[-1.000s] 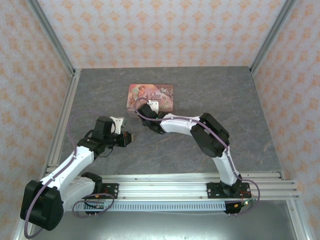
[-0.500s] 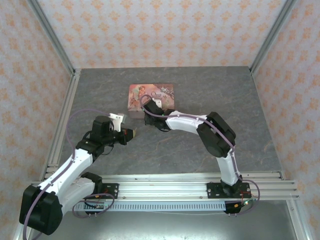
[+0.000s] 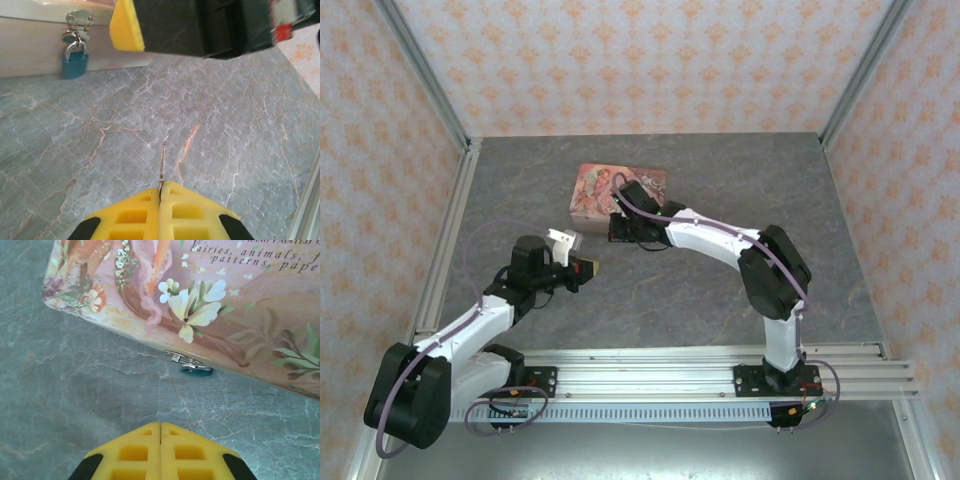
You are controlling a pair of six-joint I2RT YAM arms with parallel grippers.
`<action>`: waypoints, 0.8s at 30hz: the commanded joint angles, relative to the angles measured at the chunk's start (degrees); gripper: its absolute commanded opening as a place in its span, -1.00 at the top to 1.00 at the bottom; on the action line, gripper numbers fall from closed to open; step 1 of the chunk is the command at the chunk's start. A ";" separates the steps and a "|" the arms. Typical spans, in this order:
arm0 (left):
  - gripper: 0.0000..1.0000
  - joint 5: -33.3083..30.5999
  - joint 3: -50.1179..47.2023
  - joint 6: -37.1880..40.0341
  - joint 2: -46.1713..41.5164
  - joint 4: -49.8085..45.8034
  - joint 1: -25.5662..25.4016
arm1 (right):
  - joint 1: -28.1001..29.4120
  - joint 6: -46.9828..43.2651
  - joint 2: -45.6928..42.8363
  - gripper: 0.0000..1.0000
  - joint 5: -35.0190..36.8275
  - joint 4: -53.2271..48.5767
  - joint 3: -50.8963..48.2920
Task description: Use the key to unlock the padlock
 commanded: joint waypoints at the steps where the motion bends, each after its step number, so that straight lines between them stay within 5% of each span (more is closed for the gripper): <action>1: 1.00 -1.32 0.17 3.46 0.64 4.39 -0.44 | -0.67 -1.56 -2.28 1.00 -0.27 -5.26 1.89; 13: 1.00 -13.44 0.64 -4.02 -8.74 -10.95 -0.44 | 6.54 0.25 2.53 -0.02 24.84 -2.23 0.92; 24: 1.00 -17.46 -0.47 -7.82 -11.41 -13.55 -0.44 | 7.55 2.58 14.20 -0.13 33.11 -5.09 12.23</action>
